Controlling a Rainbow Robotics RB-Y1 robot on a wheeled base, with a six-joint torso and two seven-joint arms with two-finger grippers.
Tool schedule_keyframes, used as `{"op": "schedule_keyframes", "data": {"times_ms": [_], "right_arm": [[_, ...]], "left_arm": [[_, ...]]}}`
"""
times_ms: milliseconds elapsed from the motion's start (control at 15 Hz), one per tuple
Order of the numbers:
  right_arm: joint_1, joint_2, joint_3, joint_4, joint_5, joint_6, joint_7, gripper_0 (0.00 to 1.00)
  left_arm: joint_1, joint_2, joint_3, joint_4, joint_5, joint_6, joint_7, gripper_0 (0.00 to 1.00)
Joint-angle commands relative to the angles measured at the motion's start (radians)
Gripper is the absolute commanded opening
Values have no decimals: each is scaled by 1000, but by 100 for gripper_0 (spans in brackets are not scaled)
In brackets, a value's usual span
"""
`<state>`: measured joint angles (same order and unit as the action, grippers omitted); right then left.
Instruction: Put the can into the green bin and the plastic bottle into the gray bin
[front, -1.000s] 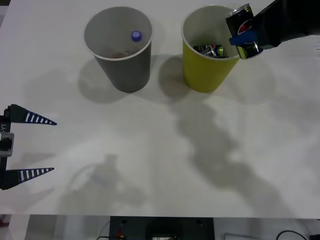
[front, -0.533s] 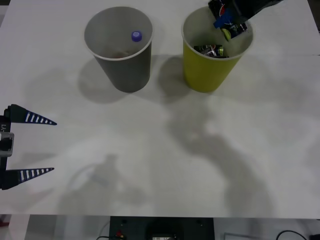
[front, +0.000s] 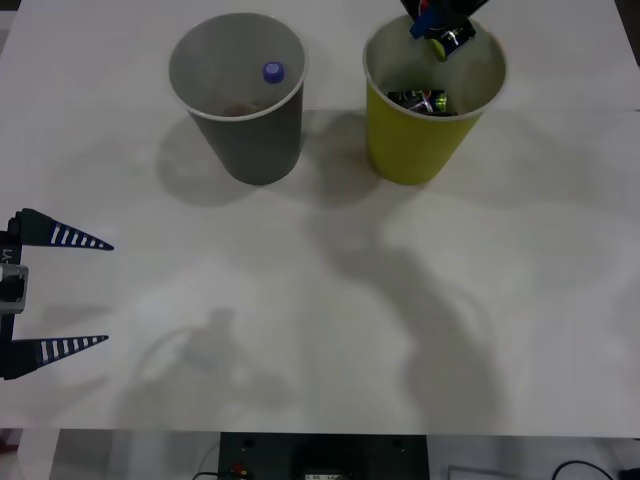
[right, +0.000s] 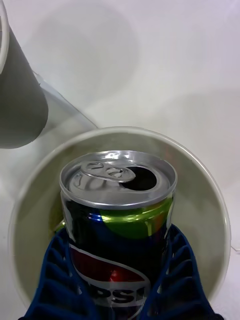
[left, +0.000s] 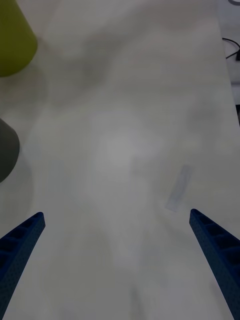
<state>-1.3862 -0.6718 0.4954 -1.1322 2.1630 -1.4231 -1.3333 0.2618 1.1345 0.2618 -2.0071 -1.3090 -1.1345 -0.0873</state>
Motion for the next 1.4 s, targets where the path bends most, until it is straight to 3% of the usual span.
{"op": "schedule_keyframes", "data": {"times_ms": [67,333,533,733,1000,1200,1400], "right_arm": [[1,-12,0,0,-9,-7,45,100],[1,-35,0,-8,-52,-19,86,100],[15,-89,-20,-29,-164,-37,169,100],[113,-131,-136,-87,-264,-69,301,100],[358,-204,-322,-360,-350,-71,441,100],[552,-213,-463,-552,-379,-71,525,100],[719,-213,-589,-652,-446,-71,634,100]], "left_arm": [[0,0,0,0,0,0,0,100],[0,0,0,0,0,0,0,100],[0,0,0,0,0,0,0,100],[0,0,0,0,0,0,0,100],[0,0,0,0,0,0,0,100],[0,0,0,0,0,0,0,100],[0,0,0,0,0,0,0,100]]}}
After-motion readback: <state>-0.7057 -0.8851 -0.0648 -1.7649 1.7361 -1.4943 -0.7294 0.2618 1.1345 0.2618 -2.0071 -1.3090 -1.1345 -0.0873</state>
